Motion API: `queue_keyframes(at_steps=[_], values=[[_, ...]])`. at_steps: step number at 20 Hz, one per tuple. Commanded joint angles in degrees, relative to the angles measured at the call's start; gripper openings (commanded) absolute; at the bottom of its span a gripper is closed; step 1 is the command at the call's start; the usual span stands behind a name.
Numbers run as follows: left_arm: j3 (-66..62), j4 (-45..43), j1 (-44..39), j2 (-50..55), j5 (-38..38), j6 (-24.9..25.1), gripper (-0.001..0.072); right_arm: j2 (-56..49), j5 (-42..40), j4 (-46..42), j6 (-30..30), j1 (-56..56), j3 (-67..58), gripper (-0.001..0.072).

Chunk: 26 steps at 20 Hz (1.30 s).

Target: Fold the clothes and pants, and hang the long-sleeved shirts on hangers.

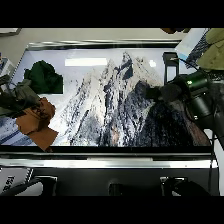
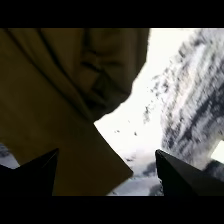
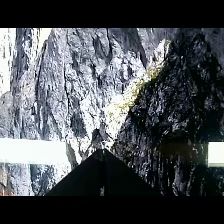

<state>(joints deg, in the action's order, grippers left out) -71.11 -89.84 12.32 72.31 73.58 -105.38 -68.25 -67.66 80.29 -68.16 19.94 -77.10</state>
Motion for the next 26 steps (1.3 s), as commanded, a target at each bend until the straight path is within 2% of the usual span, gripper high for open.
queue_keyframes(at_steps=[1, 3, 6, 10, 11, 12, 13, 15, 17, 20, 22, 23, 26], values=[[1.6, -1.9, 7.8, 3.3, -6.2, -0.8, 0.072, 0.0, 0.0, 0.0, 0.0, 0.0, -0.1, 0.0035], [2.1, -1.9, 9.2, 7.1, -8.2, -0.5, 0.072, 0.0, 0.0, 0.1, 0.5, 0.0, -0.1, 0.0039], [2.1, -1.7, 9.1, 13.2, -12.7, -0.5, 0.072, 0.0, -0.5, 0.2, 4.0, 0.0, -0.1, 0.0145], [2.1, 0.1, 8.9, 19.0, -14.6, -0.7, 0.072, 0.0, -1.5, 0.5, 6.1, 0.0, -0.1, 0.0149], [2.0, 2.2, 8.9, 19.6, -13.5, -0.3, 0.0601, 0.0, -1.9, 0.5, 6.0, 0.0, -0.1, 0.0149], [2.0, 5.3, 8.9, 19.6, -12.7, 2.0, 0.0169, 0.0, -2.6, 0.5, 6.0, 0.0, -0.1, 0.015], [2.0, 10.1, 8.7, 19.2, -12.8, 6.3, 0.0016, 0.0, -4.4, 0.5, 6.0, 0.0, -0.1, 0.0151], [1.6, 22.0, 7.7, 17.1, -11.8, 13.9, 0.0018, 0.0, -9.7, -1.4, 8.3, 0.0, -0.1, 0.0151], [1.6, 31.6, 3.9, 13.6, -11.3, 17.8, 0.0017, 0.0, -14.9, -4.3, 11.4, 0.0, -0.1, 0.0153], [1.6, 38.7, -6.5, 8.8, -11.5, 17.9, 0.0017, 1.0, -22.0, -8.9, 10.3, 0.0, -0.1, 0.0162], [1.6, 43.5, -14.9, 8.0, -12.0, 17.3, 0.0017, 2.5, -26.3, -15.5, 8.7, 0.0, -0.1, 0.0324], [1.7, 44.9, -19.2, 8.3, -12.8, 15.9, 0.0017, 3.5, -27.6, -19.0, 6.6, 0.0, -0.1, 0.0351], [1.7, 45.2, -33.5, 9.5, -20.0, 10.9, 0.0017, 7.0, -29.1, -26.4, 0.8, 0.0, -0.1, 0.0352]])
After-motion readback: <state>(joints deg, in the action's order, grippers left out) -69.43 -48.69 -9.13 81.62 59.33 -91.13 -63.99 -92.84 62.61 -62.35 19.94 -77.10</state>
